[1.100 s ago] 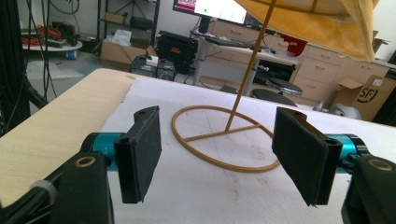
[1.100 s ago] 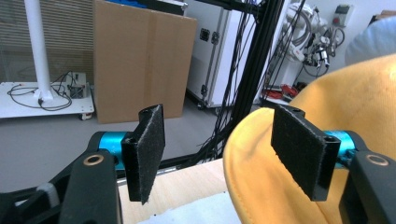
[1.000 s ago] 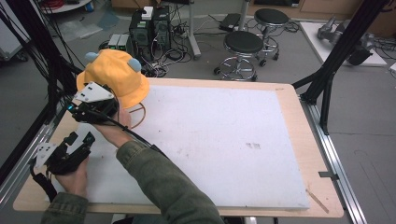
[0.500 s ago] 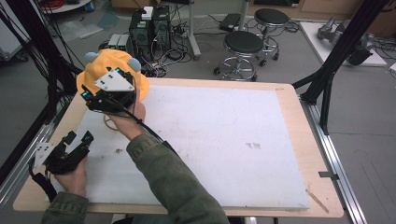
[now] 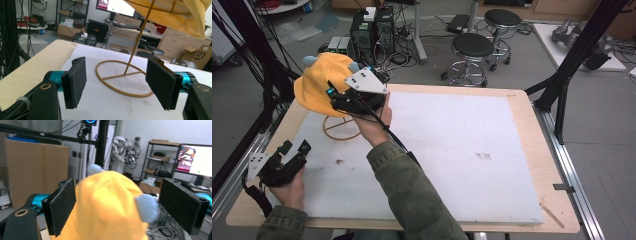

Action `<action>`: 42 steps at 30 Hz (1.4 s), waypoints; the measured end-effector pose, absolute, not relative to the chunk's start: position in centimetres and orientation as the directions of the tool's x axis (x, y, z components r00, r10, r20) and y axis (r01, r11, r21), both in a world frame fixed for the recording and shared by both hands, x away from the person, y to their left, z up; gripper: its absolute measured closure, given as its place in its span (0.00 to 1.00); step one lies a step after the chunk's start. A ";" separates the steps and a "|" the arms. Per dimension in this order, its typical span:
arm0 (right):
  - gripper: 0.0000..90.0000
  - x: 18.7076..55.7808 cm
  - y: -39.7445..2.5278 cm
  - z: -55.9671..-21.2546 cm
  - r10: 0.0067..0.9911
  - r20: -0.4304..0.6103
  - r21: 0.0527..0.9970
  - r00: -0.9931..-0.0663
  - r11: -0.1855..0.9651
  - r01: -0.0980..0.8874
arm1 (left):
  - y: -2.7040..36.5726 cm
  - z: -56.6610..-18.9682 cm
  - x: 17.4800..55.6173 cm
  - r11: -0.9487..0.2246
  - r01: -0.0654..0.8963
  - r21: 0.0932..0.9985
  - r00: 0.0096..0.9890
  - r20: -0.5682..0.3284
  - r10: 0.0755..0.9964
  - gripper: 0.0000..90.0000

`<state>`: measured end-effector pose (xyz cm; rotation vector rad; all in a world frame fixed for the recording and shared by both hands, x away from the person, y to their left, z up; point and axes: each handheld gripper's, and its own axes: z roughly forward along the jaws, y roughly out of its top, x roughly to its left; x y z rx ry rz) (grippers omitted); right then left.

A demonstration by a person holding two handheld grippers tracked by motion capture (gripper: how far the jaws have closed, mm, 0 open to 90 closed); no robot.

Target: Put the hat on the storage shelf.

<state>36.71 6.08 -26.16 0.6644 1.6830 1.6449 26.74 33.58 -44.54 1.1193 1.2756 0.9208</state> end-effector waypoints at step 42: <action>0.13 34.1 -14.8 -29.5 0.925 0.051 0.998 -0.375 -0.058 -0.007 | 32.8 -44.5 26.3 0.239 0.083 0.968 0.136 -0.248 0.959 0.37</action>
